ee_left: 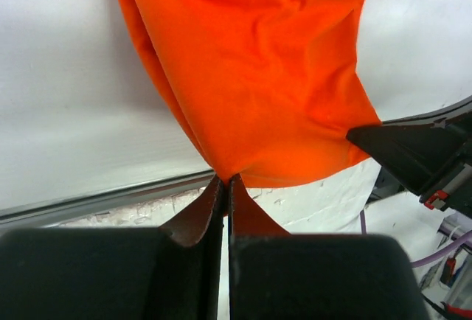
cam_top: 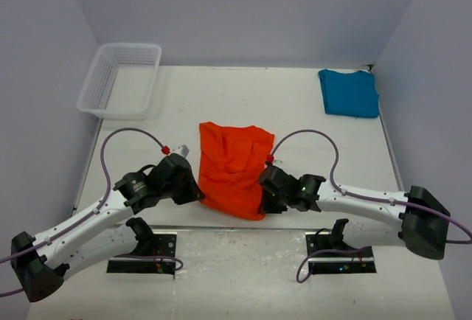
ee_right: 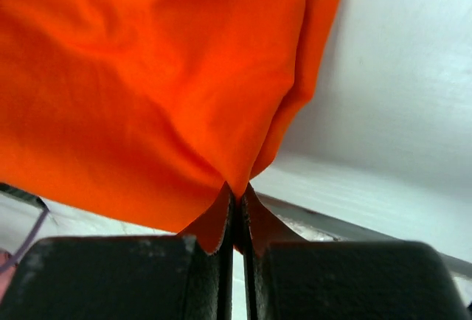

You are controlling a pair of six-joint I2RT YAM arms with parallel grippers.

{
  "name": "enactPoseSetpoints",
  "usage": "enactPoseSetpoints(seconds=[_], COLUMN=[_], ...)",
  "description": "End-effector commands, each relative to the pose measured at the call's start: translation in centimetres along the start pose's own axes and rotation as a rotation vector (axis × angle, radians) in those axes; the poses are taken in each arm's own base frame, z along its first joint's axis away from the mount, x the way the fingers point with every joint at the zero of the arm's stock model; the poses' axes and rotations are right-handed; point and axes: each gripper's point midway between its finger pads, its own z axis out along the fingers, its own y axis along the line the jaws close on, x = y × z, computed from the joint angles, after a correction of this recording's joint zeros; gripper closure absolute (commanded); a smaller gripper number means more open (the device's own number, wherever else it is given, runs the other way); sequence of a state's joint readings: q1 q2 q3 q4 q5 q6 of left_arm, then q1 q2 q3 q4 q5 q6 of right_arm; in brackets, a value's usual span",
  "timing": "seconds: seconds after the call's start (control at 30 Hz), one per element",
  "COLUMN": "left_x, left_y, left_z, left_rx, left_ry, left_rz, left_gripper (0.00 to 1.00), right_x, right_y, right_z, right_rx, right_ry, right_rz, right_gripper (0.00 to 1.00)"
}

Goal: Fold and stack the t-shirts
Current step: Fold the long partially folded tshirt into a neat square

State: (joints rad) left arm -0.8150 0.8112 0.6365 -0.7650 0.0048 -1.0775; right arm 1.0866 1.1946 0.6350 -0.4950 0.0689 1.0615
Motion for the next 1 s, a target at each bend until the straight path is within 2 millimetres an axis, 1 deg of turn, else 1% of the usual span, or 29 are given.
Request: enactPoseSetpoints(seconds=[0.0,0.03,0.07,0.1,0.13,0.17,0.2,0.23,0.27,0.3,0.33,0.37,0.4,0.43,0.47,0.5,0.53,0.57,0.6,0.63,0.7,0.73,0.77,0.8,0.83,0.87,0.9,0.93,0.97], left_x=[-3.2,-3.9,-4.4,-5.3,-5.9,-6.7,-7.9,-8.7,-10.0,-11.3,-12.1,-13.9,-14.8,-15.7,-17.1,-17.9,-18.6,-19.6,-20.4,-20.7,-22.2,-22.6,-23.6,-24.1,-24.6,-25.7,-26.2,-26.7,-27.0], left_y=[-1.5,-1.6,-1.6,-2.4,-2.5,-2.3,-3.1,-3.0,-2.2,-2.9,-2.9,-3.1,-3.2,-2.9,-3.7,-4.2,-4.4,-5.0,-5.4,-5.1,-5.7,-5.1,-5.6,-5.7,-5.1,-5.5,-5.1,-4.6,-4.4], left_z=[-1.7,-1.7,-1.4,-1.7,-1.5,-0.9,-1.1,-1.0,-0.4,-0.6,-0.4,-0.3,-0.4,0.3,-0.1,-0.1,0.0,0.4,0.6,1.7,2.2,3.4,3.8,4.2,5.3,5.7,6.1,7.6,8.5], left_rx=[-0.031,-0.045,-0.069,-0.058,-0.068,-0.091,-0.077,-0.088,-0.121,-0.101,-0.102,-0.112,-0.118,-0.143,-0.131,-0.117,-0.114,-0.108,-0.094,-0.114,-0.103,-0.119,-0.101,-0.103,-0.12,-0.106,-0.119,-0.14,-0.138], left_ry=[-0.11,-0.132,-0.136,-0.158,-0.169,-0.173,-0.199,-0.209,-0.215,-0.239,-0.242,-0.268,-0.28,-0.277,-0.303,-0.314,-0.321,-0.326,-0.335,-0.315,-0.328,-0.306,-0.324,-0.33,-0.322,-0.345,-0.342,-0.318,-0.312], left_rz=[0.038,0.059,0.066,0.075,0.101,0.096,0.101,0.133,0.118,0.123,0.154,0.145,0.17,0.169,0.17,0.186,0.189,0.191,0.202,0.205,0.22,0.213,0.216,0.23,0.225,0.23,0.232,0.227,0.226], left_gripper=[1.0,1.0,1.0,1.0,1.0,1.0,1.0,1.0,1.0,1.0,1.0,1.0,1.0,1.0,1.0,1.0,1.0,1.0,1.0,1.0,1.0,1.0,1.0,1.0,1.0,1.0,1.0,1.0,1.0], right_x=[-2.7,-3.3,-4.5,-5.2,-5.9,-7.5,-8.3,-9.2,-10.9,-11.8,-12.5,-14.1,-14.8,-16.0,-16.8,-17.4,-17.9,-19.2,-19.8,-21.0,-21.9,-23.0,-23.1,-23.5,-24.4,-24.5,-24.8,-25.7,-26.0], right_y=[-1.4,-1.3,-0.9,-1.0,-1.1,-1.0,-1.3,-1.3,-0.9,-0.7,-1.0,-0.5,-0.3,0.3,0.3,0.5,0.6,0.8,1.0,1.5,1.2,1.4,1.1,1.1,1.1,0.9,0.9,0.9,0.8], right_z=[-1.7,-1.9,-2.1,-2.0,-2.1,-2.4,-2.4,-2.5,-3.1,-3.2,-2.9,-3.4,-3.4,-3.3,-3.2,-3.1,-2.9,-2.7,-2.6,-2.9,-2.1,-2.3,-1.4,-1.2,-1.3,-0.5,-0.3,-0.3,0.0], right_rx=[0.121,0.123,0.116,0.129,0.137,0.139,0.153,0.159,0.152,0.15,0.167,0.158,0.155,0.154,0.155,0.152,0.15,0.155,0.154,0.137,0.149,0.145,0.149,0.151,0.146,0.142,0.142,0.139,0.139], right_ry=[-0.065,-0.078,-0.099,-0.105,-0.115,-0.144,-0.151,-0.165,-0.194,-0.202,-0.196,-0.217,-0.217,-0.225,-0.228,-0.227,-0.221,-0.226,-0.227,-0.241,-0.228,-0.243,-0.216,-0.215,-0.225,-0.196,-0.191,-0.2,-0.194], right_rz=[-0.058,-0.064,-0.055,-0.079,-0.08,-0.067,-0.095,-0.101,-0.095,-0.102,-0.128,-0.141,-0.144,-0.151,-0.154,-0.171,-0.173,-0.169,-0.178,-0.172,-0.176,-0.168,-0.166,-0.168,-0.161,-0.162,-0.157,-0.148,-0.149], right_gripper=[1.0,1.0,1.0,1.0,1.0,1.0,1.0,1.0,1.0,1.0,1.0,1.0,1.0,1.0,1.0,1.0,1.0,1.0,1.0,1.0,1.0,1.0,1.0,1.0,1.0,1.0,1.0,1.0,1.0])
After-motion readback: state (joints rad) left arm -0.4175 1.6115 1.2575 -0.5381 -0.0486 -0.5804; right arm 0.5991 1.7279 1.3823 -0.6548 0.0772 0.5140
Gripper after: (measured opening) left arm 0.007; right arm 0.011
